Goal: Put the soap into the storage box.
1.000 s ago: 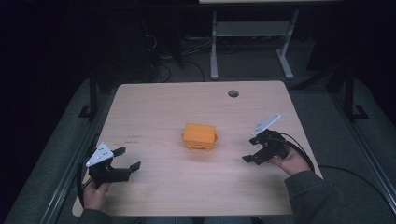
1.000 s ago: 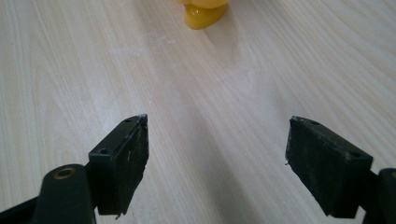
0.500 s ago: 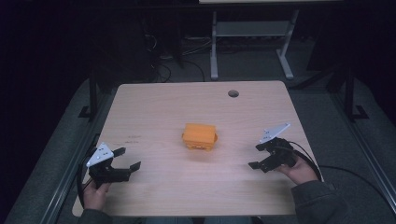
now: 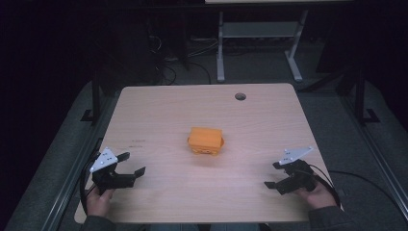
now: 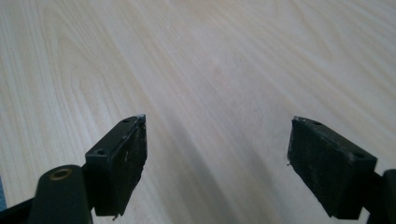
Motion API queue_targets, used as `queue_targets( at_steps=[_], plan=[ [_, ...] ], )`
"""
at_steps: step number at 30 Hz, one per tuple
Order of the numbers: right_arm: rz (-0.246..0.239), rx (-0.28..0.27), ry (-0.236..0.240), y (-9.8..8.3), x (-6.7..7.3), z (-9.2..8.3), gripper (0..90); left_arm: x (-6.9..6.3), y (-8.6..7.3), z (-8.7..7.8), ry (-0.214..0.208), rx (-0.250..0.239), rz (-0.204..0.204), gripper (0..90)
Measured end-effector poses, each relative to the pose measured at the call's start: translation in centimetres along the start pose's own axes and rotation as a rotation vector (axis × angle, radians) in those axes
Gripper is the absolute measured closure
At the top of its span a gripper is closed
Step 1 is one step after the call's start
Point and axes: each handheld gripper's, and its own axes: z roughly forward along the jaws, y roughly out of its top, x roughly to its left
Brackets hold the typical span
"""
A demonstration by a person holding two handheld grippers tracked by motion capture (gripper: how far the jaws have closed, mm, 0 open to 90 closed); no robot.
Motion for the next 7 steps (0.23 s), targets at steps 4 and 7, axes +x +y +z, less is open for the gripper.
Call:
queue_targets(
  at_steps=[4,7],
  plan=[
    [0.051,-0.051,-0.065,-2.2,1.1,-0.2,15.6,-0.1,0.0,0.1,0.002,0.007,0.004,14.1],
    [0.068,-0.05,-0.073,-2.7,1.3,-0.3,14.7,-0.2,0.0,0.1,0.004,0.009,0.009,14.1]
  ],
)
